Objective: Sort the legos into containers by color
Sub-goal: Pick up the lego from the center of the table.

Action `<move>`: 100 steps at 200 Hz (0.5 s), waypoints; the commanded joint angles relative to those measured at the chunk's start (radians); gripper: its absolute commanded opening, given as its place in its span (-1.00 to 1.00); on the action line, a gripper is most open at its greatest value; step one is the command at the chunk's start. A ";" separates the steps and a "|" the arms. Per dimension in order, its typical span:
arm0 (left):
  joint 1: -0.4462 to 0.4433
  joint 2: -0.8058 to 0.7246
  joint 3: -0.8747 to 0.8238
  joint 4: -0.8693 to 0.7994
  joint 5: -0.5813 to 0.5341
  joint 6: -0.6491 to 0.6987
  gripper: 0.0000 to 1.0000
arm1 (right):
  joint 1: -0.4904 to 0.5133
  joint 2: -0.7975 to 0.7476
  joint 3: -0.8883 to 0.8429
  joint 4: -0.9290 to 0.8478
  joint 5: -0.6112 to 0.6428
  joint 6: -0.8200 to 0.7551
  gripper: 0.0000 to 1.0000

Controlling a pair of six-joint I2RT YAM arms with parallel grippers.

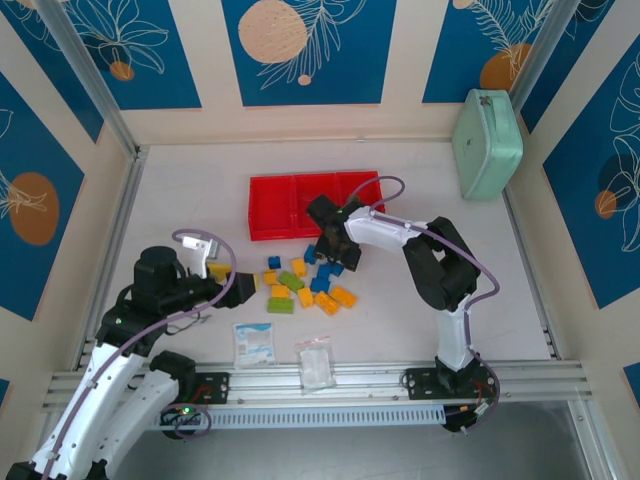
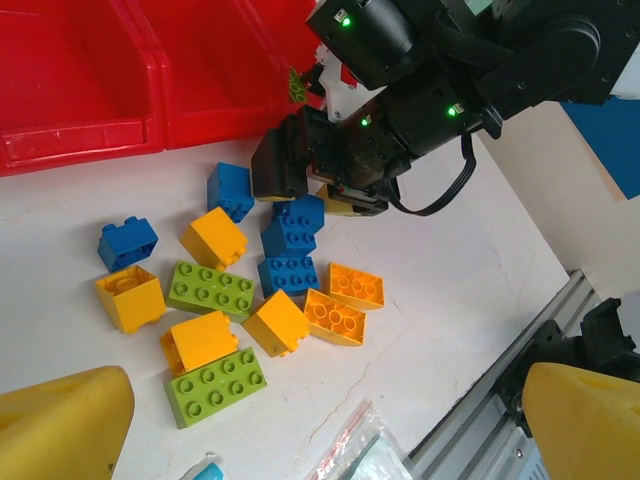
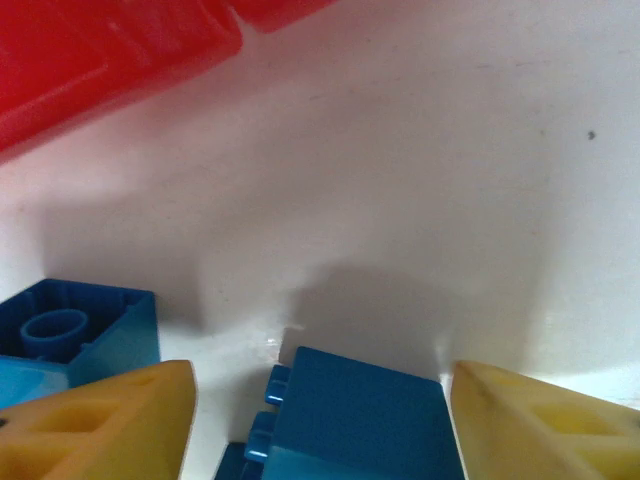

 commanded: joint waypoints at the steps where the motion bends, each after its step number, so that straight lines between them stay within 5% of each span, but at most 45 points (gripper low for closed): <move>1: -0.008 -0.009 -0.007 0.009 0.019 0.025 0.99 | 0.010 0.049 -0.047 0.008 0.026 -0.009 0.20; 22: -0.008 -0.007 -0.008 0.010 0.021 0.025 0.99 | 0.011 0.042 -0.056 0.008 0.037 -0.022 -0.07; 100: -0.008 -0.011 -0.007 0.009 0.018 0.026 0.99 | 0.016 -0.048 -0.066 0.007 0.098 -0.128 -0.43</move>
